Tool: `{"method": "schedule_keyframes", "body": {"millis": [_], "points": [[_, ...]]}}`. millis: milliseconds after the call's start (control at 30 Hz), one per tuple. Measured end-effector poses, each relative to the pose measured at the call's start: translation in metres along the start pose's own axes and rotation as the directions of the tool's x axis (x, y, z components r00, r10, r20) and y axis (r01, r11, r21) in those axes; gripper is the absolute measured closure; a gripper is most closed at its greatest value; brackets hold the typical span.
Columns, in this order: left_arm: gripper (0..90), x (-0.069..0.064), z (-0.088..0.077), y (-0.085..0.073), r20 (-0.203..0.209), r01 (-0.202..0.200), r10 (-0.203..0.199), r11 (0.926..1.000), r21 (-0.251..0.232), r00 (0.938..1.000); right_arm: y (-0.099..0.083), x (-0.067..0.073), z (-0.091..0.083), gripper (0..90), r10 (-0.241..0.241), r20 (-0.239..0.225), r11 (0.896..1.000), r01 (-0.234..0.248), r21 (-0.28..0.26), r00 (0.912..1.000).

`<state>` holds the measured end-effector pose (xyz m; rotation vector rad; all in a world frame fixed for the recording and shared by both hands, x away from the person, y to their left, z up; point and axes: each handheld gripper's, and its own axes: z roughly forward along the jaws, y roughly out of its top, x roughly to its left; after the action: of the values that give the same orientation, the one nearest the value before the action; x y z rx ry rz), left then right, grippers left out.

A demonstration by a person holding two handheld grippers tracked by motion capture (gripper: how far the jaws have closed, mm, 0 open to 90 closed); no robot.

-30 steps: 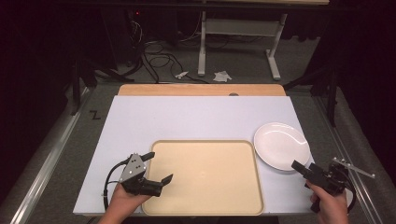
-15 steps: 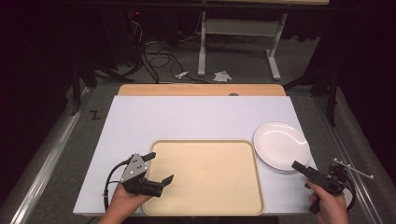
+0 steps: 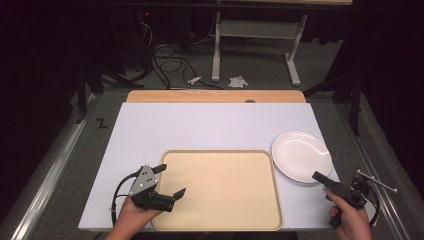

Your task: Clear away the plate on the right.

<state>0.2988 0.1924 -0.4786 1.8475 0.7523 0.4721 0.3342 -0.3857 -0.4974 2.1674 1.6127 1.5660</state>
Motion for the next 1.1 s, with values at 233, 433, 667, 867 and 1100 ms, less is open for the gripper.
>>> {"method": "schedule_keyframes", "body": {"millis": [233, 433, 667, 867, 1100], "points": [[2.8, 0.0, -0.003, -0.002, -0.008, 0.003, -0.003, 1.0, 0.003, 1.0, 0.001, -0.003, 0.003, 7.4, 0.043, 0.013, 0.999, -0.043, -0.002, 0.999], [2.8, 0.001, -0.007, -0.004, -0.019, 0.007, -0.007, 1.0, 0.004, 0.9998, 0.004, -0.009, 0.005, 8.8, 0.11, 0.003, 0.994, -0.11, -0.012, 0.9939], [3.4, 0.001, -0.013, -0.006, -0.031, 0.012, -0.012, 0.9999, -0.004, 0.9994, 0.007, -0.011, 0.01, 12.2, 0.137, 0.006, 0.991, -0.137, -0.009, 0.9906], [3.4, 0.002, -0.018, -0.009, -0.041, 0.014, -0.014, 0.9999, -0.001, 0.9991, 0.01, -0.012, 0.014, 14.1, 0.161, 0.012, 0.987, -0.161, -0.014, 0.9869], [3.5, 0.004, -0.023, -0.011, -0.054, 0.019, -0.019, 0.9998, -0.002, 0.9984, 0.015, -0.017, 0.016, 15.4, 0.195, -0.004, 0.98, -0.195, -0.025, 0.9807]]}}
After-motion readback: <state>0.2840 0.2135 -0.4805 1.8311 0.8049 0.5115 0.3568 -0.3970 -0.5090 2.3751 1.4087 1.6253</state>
